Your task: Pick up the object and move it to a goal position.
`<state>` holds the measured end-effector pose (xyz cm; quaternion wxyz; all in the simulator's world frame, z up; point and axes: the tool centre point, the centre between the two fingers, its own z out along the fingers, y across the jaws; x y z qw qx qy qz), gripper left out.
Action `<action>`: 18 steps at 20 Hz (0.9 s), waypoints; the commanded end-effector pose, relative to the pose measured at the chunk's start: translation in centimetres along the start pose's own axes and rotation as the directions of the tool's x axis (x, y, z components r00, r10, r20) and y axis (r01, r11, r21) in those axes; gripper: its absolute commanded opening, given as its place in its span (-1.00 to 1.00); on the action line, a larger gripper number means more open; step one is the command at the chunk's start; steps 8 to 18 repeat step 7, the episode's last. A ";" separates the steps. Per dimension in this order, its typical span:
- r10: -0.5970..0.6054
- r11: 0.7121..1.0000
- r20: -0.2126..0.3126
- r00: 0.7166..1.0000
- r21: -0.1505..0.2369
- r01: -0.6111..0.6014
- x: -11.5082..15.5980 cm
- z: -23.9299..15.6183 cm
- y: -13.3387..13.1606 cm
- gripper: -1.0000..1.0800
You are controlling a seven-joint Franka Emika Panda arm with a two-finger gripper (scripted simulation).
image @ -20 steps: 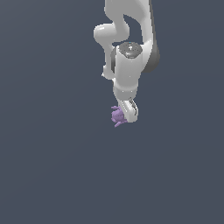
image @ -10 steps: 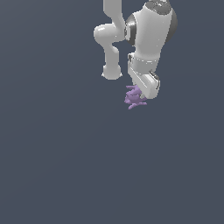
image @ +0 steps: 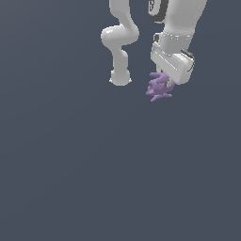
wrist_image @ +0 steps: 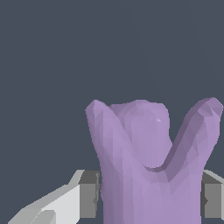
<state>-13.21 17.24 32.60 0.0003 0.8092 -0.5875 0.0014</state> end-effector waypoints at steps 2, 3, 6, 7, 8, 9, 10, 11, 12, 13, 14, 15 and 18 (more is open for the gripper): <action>0.001 1.000 0.001 1.000 -0.001 -0.001 -1.2 -1.3 0.3 -1.00; 0.001 1.000 0.001 1.000 -0.001 -0.001 -1.5 -1.5 0.4 -1.00; 0.001 1.000 0.002 1.000 -0.001 -0.001 -1.8 -1.9 0.4 -1.00; 0.001 1.000 0.002 1.000 -0.001 -0.001 -1.9 -1.9 0.4 -1.00; 0.001 1.000 0.002 1.000 -0.001 -0.001 -1.9 -1.9 0.4 -1.00; 0.001 1.000 0.002 1.000 -0.001 -0.001 -1.9 -1.9 0.4 -1.00; 0.001 1.000 0.002 1.000 -0.001 -0.001 -1.9 -1.9 0.4 -1.00; 0.001 1.000 0.002 1.000 -0.001 -0.001 -1.9 -1.9 0.4 -1.00; 0.001 1.000 0.002 1.000 -0.001 -0.001 -1.9 -1.9 0.4 -1.00; 0.001 1.000 0.002 1.000 -0.001 -0.001 -1.9 -1.9 0.4 -1.00; 0.001 1.000 0.002 1.000 -0.001 -0.001 -1.9 -1.9 0.4 -1.00; 0.001 1.000 0.002 1.000 -0.001 -0.001 -1.9 -1.9 0.4 -1.00; 0.001 1.000 0.002 1.000 -0.001 -0.001 -1.9 -1.9 0.4 -1.00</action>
